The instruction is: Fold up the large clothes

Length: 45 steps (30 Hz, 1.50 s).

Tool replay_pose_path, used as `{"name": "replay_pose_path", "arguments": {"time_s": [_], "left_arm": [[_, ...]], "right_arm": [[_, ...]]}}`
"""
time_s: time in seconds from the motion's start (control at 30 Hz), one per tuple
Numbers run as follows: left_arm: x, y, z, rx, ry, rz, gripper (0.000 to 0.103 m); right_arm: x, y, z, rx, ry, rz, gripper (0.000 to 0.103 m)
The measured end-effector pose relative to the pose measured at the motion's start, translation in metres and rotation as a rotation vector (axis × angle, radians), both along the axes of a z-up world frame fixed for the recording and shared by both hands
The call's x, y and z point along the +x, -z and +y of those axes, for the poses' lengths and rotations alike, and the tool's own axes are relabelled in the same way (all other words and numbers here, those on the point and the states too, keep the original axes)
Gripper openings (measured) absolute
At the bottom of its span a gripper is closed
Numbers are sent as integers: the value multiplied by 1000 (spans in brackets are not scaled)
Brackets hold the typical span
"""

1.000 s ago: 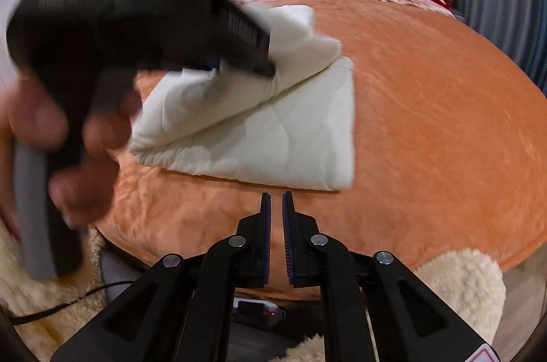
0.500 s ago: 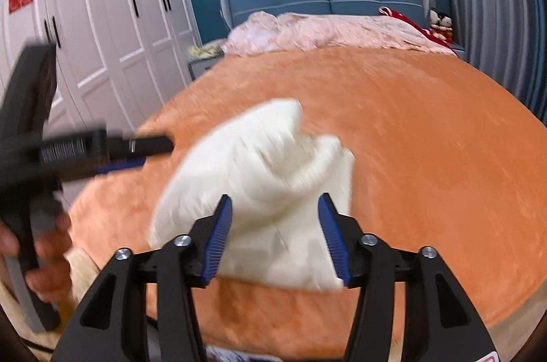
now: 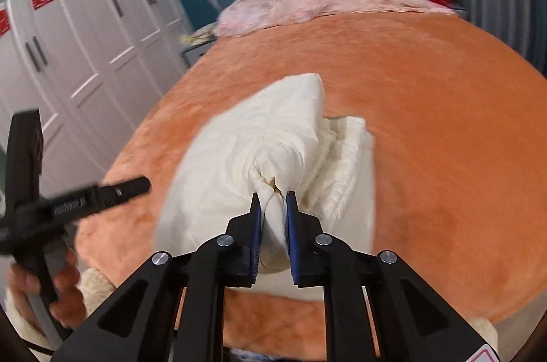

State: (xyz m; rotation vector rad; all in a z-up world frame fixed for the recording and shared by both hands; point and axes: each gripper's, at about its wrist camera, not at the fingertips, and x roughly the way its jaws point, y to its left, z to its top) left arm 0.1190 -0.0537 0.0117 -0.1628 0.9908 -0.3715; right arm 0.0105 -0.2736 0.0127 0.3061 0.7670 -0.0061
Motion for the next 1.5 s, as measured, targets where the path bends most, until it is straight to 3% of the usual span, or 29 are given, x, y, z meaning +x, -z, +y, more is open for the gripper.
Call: {"name": "replay_pose_path", "arguments": {"time_s": [0.17, 0.4, 0.87, 1.3, 1.4, 1.5], "left_arm": [[1, 23, -26, 49, 51, 42, 57], [-7, 50, -56, 206, 83, 34, 57], [-7, 78, -73, 305, 93, 22, 61], [-9, 91, -76, 323, 90, -42, 63], [-9, 80, -69, 300, 104, -40, 63], [-1, 55, -47, 220, 65, -1, 63]], "right_arm": [[-22, 40, -22, -22, 89, 102, 11], [-9, 76, -11, -110, 88, 193, 11], [4, 112, -5, -159, 84, 239, 13], [10, 117, 5, -168, 90, 231, 16], [-2, 96, 0, -121, 102, 201, 19], [-11, 65, -2, -115, 115, 143, 22]]}}
